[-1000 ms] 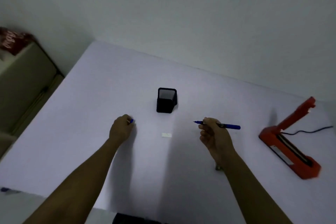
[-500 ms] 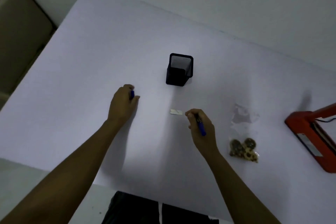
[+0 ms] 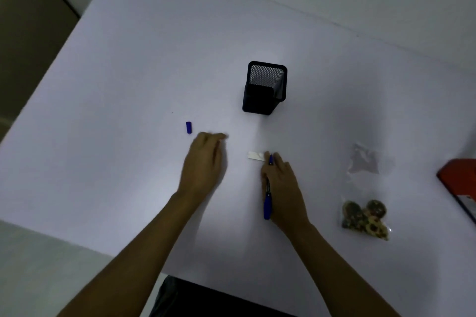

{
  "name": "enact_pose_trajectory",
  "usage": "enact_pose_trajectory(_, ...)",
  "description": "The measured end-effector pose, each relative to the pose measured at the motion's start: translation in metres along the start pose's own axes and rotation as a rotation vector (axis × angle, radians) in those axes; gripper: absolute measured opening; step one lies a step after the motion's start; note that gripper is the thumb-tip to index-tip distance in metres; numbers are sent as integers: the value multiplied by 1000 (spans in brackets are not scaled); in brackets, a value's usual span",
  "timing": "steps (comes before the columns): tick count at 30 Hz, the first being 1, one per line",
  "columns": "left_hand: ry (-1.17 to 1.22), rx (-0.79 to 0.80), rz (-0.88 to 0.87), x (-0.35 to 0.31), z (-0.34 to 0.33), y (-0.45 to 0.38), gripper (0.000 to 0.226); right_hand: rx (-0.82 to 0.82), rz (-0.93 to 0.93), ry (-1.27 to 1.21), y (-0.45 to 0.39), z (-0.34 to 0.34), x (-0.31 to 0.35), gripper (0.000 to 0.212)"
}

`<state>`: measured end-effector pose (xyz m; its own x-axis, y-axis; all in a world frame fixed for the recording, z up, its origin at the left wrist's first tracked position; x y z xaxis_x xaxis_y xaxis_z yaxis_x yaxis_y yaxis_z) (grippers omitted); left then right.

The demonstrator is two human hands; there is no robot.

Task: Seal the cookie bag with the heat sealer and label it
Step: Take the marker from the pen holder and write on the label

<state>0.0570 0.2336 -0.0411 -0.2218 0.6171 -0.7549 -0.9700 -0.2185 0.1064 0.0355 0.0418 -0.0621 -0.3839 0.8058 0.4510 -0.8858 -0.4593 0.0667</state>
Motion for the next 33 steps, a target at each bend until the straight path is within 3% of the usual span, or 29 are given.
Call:
enact_pose_trajectory(6,-235,153,-140,-36,-58,6,32,-20,21,-66,3,-5,-1,20)
enact_pose_trajectory(14,-430,243,-98,-50,-74,-4,30,-30,34,-75,-1,3,1,50)
enact_pose_trajectory(20,-347,375,92,-48,-76,-14,18,-42,51,-85,2,6,0,41)
enact_pose_trajectory(24,-90,375,277,-54,-68,-13,16,-53,55,-87,4,3,-3,50)
enact_pose_trajectory(30,-3,170,309,-54,-63,-9,10,-104,46,-73,4,4,-1,50)
enact_pose_trajectory(33,64,115,342,-53,-61,-4,10,-188,-19,-131,-3,8,5,40)
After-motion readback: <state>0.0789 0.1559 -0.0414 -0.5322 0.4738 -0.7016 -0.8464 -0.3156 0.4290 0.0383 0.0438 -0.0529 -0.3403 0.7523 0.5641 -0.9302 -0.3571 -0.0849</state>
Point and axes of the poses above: each hand's wrist, its own y-axis away from the middle knuckle, its own z-axis out of the back of the hand, x = y × z, the point moved 6 cm from there along -y, towards the middle knuckle, and after that the axes turned 8 degrees about z, right-handed, at the moved point
